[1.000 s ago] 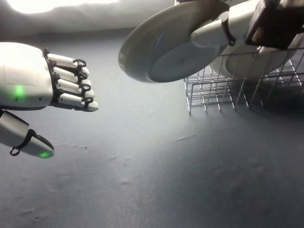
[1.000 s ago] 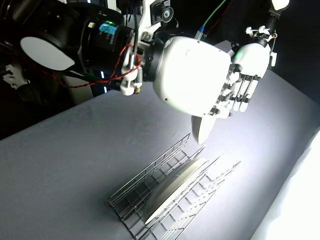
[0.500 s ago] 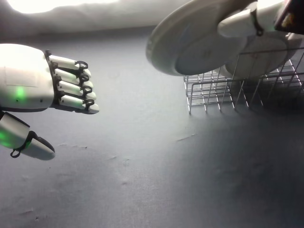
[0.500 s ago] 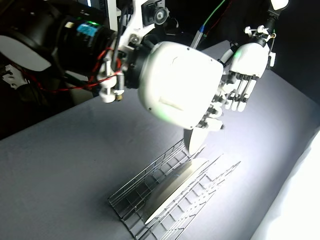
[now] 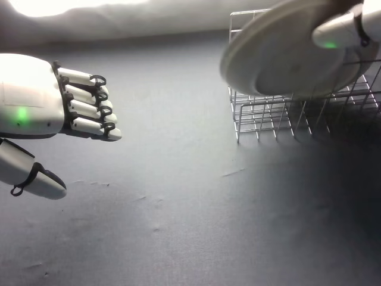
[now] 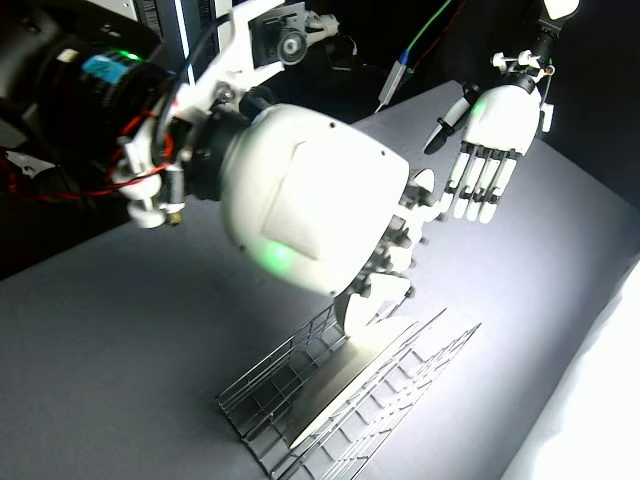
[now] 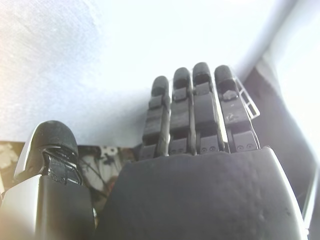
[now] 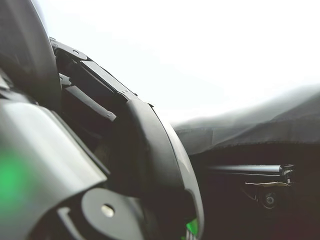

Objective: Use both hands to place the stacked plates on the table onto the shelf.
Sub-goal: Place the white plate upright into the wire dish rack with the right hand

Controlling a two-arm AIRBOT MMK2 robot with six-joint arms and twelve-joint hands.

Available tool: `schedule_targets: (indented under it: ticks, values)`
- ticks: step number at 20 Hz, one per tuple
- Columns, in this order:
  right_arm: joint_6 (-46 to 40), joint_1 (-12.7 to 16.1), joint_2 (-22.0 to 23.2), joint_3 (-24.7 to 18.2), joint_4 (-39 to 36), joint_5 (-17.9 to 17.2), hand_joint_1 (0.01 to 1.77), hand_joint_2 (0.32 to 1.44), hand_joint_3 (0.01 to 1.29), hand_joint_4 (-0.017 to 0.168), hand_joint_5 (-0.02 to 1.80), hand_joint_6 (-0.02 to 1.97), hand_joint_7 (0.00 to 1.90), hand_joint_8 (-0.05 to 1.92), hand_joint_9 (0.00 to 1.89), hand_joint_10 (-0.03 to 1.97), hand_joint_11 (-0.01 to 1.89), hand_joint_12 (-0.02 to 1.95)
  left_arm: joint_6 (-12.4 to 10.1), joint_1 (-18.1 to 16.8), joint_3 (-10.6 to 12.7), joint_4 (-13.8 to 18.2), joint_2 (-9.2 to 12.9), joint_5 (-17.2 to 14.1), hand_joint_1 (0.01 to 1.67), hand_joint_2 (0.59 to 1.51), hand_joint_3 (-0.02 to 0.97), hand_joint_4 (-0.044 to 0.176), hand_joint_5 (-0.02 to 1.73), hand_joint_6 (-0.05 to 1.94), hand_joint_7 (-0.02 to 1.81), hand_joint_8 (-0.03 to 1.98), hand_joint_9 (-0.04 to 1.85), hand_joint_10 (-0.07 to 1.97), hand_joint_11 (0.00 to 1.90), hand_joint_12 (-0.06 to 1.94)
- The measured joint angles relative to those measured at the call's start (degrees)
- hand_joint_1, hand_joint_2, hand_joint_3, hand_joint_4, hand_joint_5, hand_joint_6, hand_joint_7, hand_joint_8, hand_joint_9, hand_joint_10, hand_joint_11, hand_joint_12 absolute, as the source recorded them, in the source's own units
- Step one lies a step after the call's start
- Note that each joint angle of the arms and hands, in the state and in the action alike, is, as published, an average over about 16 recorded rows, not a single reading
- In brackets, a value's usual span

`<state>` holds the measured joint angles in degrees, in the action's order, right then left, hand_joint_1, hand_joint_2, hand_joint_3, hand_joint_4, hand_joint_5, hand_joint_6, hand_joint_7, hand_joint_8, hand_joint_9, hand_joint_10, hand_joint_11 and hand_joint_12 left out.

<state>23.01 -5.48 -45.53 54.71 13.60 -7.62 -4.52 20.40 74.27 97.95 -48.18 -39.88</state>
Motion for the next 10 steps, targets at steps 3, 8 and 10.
schedule_targets:
  ticks: [3, 8, 10]
  values:
    - [0.16, -0.97, 0.88, 0.15, -0.4, -0.09, 1.37, 1.04, 0.01, -0.008, 0.9, 0.95, 1.02, 0.88, 0.92, 1.19, 0.65, 1.36, -0.04, 0.0, 0.06, 0.0, 0.0, 0.0, 0.01, 1.154, 0.016, 0.008, 0.22, 0.01, 0.25, 0.0, 0.24, 0.01, 0.01, 0.46]
    - [0.51, -3.17, 1.72, 0.67, -1.22, -0.72, 1.35, 1.05, 0.01, -0.008, 0.9, 0.95, 1.01, 0.92, 0.92, 1.12, 0.64, 1.39, -0.08, 0.0, 0.11, 0.0, 0.0, -0.01, 0.01, 1.153, 0.016, 0.008, 0.23, 0.01, 0.27, 0.0, 0.25, 0.01, 0.01, 0.49]
    - [0.63, -4.16, 1.86, 0.91, -1.55, -1.2, 1.34, 1.05, 0.01, -0.008, 0.9, 0.96, 1.01, 0.92, 0.92, 1.12, 0.64, 1.4, -0.08, 0.0, 0.12, 0.0, -0.01, -0.01, 0.01, 1.153, 0.016, 0.008, 0.24, 0.01, 0.27, 0.0, 0.26, 0.01, 0.01, 0.49]
